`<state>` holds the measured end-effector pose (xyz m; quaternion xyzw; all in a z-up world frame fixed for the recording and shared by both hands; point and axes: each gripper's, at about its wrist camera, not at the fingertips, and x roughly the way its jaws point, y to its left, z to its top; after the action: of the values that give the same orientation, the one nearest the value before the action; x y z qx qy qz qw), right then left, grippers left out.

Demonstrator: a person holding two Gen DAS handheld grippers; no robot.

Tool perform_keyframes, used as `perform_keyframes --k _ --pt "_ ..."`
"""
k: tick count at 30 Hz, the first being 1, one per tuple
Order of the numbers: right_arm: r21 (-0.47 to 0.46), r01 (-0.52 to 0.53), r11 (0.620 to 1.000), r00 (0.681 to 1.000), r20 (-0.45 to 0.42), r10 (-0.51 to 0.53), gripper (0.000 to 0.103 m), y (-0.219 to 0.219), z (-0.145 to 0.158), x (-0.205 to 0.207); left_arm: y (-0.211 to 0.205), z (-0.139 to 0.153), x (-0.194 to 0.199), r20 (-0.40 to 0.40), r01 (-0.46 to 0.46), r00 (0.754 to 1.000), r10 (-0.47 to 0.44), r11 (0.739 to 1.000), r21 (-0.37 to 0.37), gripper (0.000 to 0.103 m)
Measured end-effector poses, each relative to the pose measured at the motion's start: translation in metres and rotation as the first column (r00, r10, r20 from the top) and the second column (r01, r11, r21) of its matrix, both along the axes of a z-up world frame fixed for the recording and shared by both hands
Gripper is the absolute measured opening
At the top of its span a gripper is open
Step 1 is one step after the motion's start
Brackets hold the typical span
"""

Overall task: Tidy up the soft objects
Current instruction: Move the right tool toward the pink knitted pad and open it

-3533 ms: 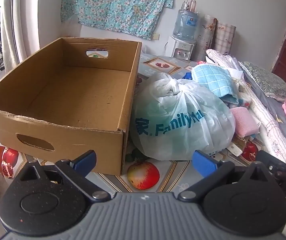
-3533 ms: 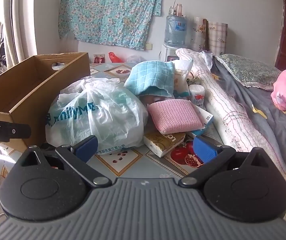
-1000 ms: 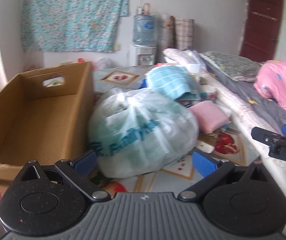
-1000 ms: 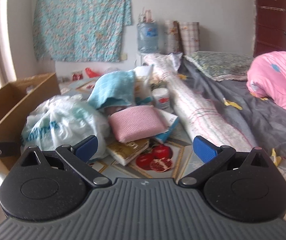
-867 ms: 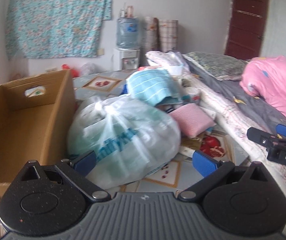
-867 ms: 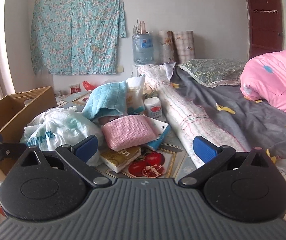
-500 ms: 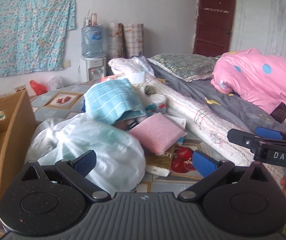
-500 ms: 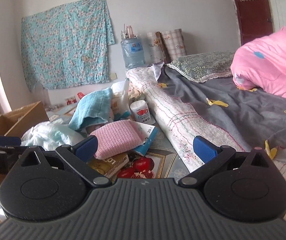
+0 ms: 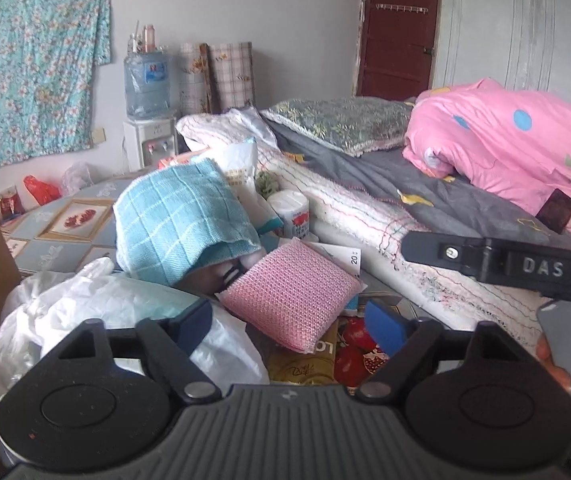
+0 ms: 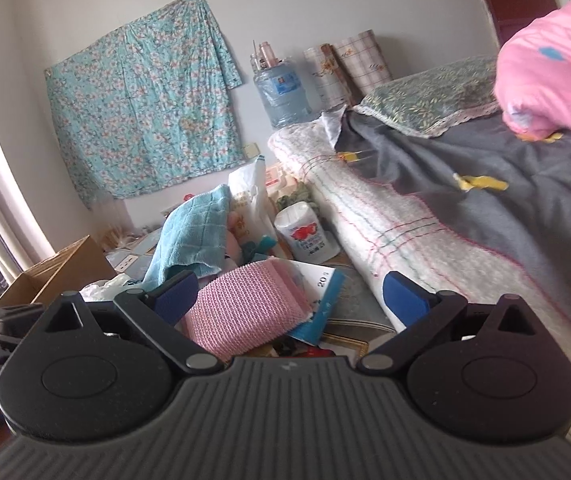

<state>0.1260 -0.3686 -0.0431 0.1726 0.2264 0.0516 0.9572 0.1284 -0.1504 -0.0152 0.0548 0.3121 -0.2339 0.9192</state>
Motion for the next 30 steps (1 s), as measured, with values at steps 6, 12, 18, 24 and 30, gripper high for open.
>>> perform_keyframes --k 6,12,18,24,30 --pt "0.065 -0.051 0.997 0.998 -0.03 0.053 0.073 0.0 -0.009 0.034 -0.01 -0.009 0.014 -0.033 0.022 0.999 -0.021 0.999 0.04 0.061" --pt "0.102 -0.078 0.992 0.995 -0.048 0.084 0.059 0.003 -0.017 0.054 -0.013 -0.013 0.02 -0.05 0.031 0.998 -0.028 0.998 0.06 0.047" --pt "0.141 -0.116 0.983 0.989 -0.075 0.128 0.051 0.007 -0.026 0.078 -0.017 -0.021 0.026 -0.084 0.043 0.996 -0.038 0.998 0.056 0.043" --pt "0.114 -0.118 0.986 0.982 -0.132 0.133 0.045 0.012 -0.039 0.108 -0.017 -0.03 0.03 -0.157 0.055 0.986 -0.051 0.998 0.022 0.034" --pt "0.113 -0.122 0.986 0.977 -0.158 0.14 0.043 0.008 -0.044 0.094 -0.019 -0.033 0.027 -0.157 0.071 0.986 -0.063 0.996 0.048 0.033"
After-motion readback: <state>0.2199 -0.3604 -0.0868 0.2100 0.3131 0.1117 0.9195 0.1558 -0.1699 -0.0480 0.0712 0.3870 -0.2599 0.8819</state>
